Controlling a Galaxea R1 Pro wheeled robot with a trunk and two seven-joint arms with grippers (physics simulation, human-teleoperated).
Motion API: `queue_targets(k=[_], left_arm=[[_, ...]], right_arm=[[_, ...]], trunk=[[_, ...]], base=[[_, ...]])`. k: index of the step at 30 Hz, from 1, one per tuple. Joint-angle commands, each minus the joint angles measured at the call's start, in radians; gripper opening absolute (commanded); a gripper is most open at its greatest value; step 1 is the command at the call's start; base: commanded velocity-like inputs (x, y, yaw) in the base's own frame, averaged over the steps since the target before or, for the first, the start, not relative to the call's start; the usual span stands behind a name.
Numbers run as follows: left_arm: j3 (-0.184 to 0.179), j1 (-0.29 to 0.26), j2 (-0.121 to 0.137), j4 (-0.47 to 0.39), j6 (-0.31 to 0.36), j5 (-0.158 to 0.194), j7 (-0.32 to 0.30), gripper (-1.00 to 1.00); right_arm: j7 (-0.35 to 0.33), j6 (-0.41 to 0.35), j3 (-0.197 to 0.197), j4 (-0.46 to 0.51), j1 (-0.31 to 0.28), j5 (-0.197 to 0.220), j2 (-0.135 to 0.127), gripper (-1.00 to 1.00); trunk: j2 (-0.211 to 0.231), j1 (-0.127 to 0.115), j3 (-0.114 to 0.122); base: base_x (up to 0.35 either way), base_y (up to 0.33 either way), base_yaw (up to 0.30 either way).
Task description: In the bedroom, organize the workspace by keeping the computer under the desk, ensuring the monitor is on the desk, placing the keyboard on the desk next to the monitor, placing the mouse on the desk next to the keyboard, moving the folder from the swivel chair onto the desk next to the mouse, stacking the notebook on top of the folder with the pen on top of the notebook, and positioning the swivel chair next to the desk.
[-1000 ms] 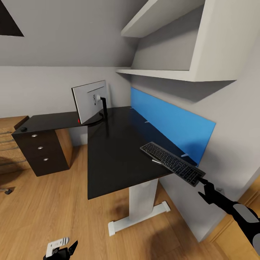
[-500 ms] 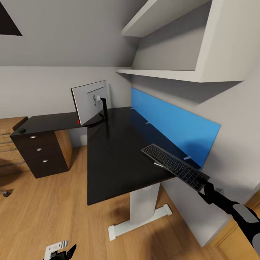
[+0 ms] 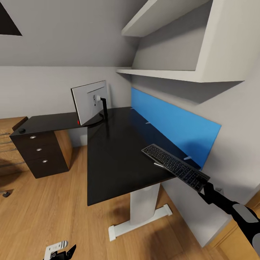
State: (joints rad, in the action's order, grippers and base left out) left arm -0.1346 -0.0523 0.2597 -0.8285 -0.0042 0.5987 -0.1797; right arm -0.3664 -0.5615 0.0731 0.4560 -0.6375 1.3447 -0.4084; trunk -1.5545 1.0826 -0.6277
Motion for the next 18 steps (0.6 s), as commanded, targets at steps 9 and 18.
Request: queue_targets(k=[9, 18], left_arm=[[-0.003, -0.001, 0.001, 0.001, 0.000, 0.010, 0.000, 1.00], [-0.005, -0.001, 0.000, 0.002, 0.000, 0.010, 0.000, 1.00]], right_arm=[[0.000, -0.008, -0.003, 0.001, -0.001, -0.001, 0.020, 1.00], [0.000, -0.007, -0.018, 0.003, -0.001, -0.003, 0.030, -1.00]], trunk=[[0.000, 0.000, -0.001], [0.000, 0.000, -0.001]], base=[[0.000, 0.000, 0.000], [0.000, 0.000, 0.000]])
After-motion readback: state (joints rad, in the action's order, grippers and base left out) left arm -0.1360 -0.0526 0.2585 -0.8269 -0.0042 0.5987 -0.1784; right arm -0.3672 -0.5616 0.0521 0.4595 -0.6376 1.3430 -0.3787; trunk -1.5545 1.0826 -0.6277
